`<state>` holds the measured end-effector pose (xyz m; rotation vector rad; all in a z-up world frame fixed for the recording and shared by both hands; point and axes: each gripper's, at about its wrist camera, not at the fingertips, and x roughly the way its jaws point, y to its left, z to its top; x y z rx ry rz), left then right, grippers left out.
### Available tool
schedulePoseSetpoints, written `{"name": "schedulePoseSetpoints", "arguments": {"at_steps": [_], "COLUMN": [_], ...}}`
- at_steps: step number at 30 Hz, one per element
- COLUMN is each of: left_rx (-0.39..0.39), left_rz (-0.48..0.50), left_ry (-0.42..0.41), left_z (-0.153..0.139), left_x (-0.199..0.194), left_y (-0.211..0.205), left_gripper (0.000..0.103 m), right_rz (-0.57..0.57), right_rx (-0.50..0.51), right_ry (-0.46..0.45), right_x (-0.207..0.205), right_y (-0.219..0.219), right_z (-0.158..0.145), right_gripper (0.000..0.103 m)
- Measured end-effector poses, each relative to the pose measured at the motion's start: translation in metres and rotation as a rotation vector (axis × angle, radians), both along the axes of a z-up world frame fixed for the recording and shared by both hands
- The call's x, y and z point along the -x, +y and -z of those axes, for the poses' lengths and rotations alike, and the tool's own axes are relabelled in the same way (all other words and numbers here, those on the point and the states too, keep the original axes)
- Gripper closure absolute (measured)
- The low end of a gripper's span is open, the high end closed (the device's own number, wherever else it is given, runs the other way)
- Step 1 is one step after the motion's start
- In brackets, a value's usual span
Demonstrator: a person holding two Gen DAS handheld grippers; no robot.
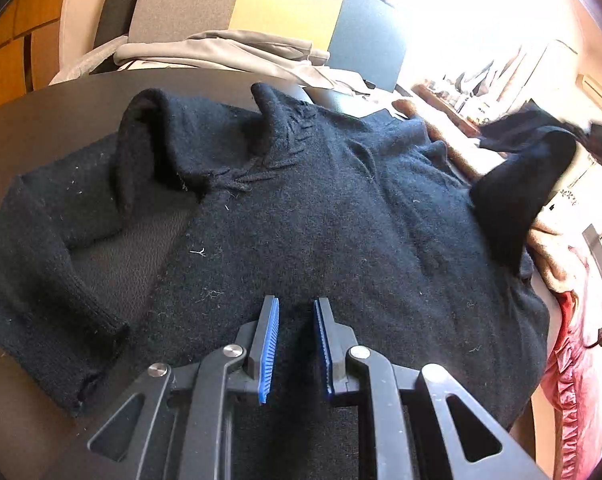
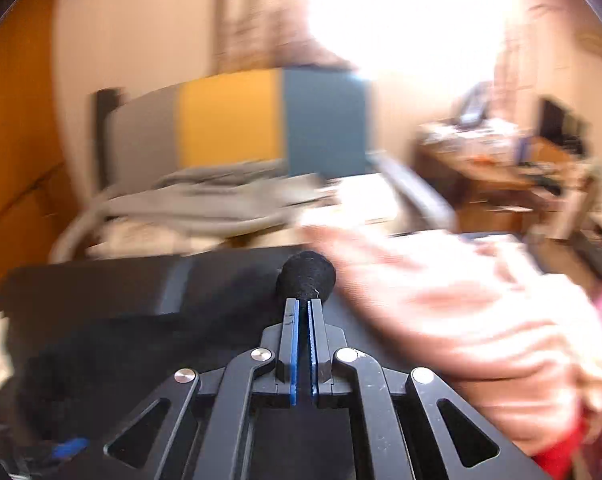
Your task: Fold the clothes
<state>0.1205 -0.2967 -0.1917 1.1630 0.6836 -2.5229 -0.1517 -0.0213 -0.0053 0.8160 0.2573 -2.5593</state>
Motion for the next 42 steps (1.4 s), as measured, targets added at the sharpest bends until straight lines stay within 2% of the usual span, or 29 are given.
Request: {"name": "schedulePoseSetpoints", "arguments": {"at_steps": [5,6,7,8,9,10,12,16,19,21,24,27,31,34,36,37,38,39,40,41,42], "left_rx": [-0.007,-0.005,-0.002,-0.002,-0.002,0.005,0.024,0.091,0.126,0.149,0.184,0.219,0.18,0.13,0.126,0.122,0.141,0.161,0.18,0.198,0.181], "left_rz": [0.008,0.015,0.023,0.024,0.024,0.024,0.032,0.058,0.096,0.148,0.226,0.305,0.389,0.471,0.519,0.551,0.562,0.572,0.577,0.583,0.554], "left_ry": [-0.043,-0.058,-0.073,-0.053,-0.032,-0.011,0.004,0.024,0.043,0.026,0.0,-0.025,-0.057,-0.08,-0.124,-0.159,-0.148,-0.135,-0.14,-0.145,-0.135], "left_z": [-0.007,-0.009,-0.012,-0.019,-0.025,-0.032,-0.044,-0.065,-0.08,-0.079,-0.078,-0.077,-0.056,-0.038,-0.025,-0.016,-0.015,-0.014,-0.014,-0.013,-0.014], "left_x": [0.012,0.014,0.017,0.018,0.019,0.023,0.037,0.073,0.104,0.133,0.177,0.22,0.277,0.316,0.335,0.346,0.348,0.35,0.35,0.35,0.347], "left_y": [-0.004,-0.004,-0.004,-0.005,-0.007,-0.008,-0.012,-0.022,-0.03,-0.034,-0.039,-0.044,-0.053,-0.052,-0.046,-0.042,-0.037,-0.032,-0.027,-0.023,-0.025], "left_gripper": [0.086,0.085,0.085,0.085,0.085,0.085,0.085,0.085,0.081,0.08,0.077,0.076,0.075,0.071,0.07,0.07,0.069,0.07,0.069,0.077,0.093], "right_rz": [0.461,0.533,0.549,0.54,0.525,0.482,0.344,0.016,-0.101,-0.179,-0.173,-0.138,-0.11,-0.094,-0.112,-0.13,-0.155,-0.18,-0.206,-0.236,-0.258], "right_rx": [-0.065,-0.059,-0.035,-0.007,0.009,0.018,0.058,0.143,0.24,0.304,0.367,0.353,0.275,0.251,0.248,0.211,0.156,0.101,0.053,0.013,-0.019], "right_ry": [0.123,0.138,0.139,0.138,0.135,0.119,0.053,-0.176,-0.342,-0.452,-0.541,-0.598,-0.635,-0.636,-0.593,-0.568,-0.528,-0.489,-0.456,-0.432,-0.41], "right_x": [0.021,0.021,0.019,0.016,0.012,0.01,0.012,0.016,0.035,0.048,0.086,0.128,0.175,0.192,0.193,0.191,0.188,0.184,0.179,0.173,0.167], "right_y": [0.132,0.154,0.167,0.174,0.177,0.171,0.149,0.067,0.012,-0.024,-0.054,-0.08,-0.11,-0.12,-0.124,-0.13,-0.137,-0.145,-0.151,-0.156,-0.16], "right_z": [-0.015,-0.018,-0.02,-0.019,-0.017,-0.013,-0.001,0.045,0.078,0.101,0.123,0.145,0.177,0.194,0.19,0.189,0.187,0.186,0.185,0.182,0.18], "right_gripper": [0.097,0.094,0.089,0.085,0.077,0.07,0.062,0.062,0.062,0.062,0.062,0.062,0.06,0.058,0.058,0.058,0.06,0.066,0.081,0.09,0.092]}}
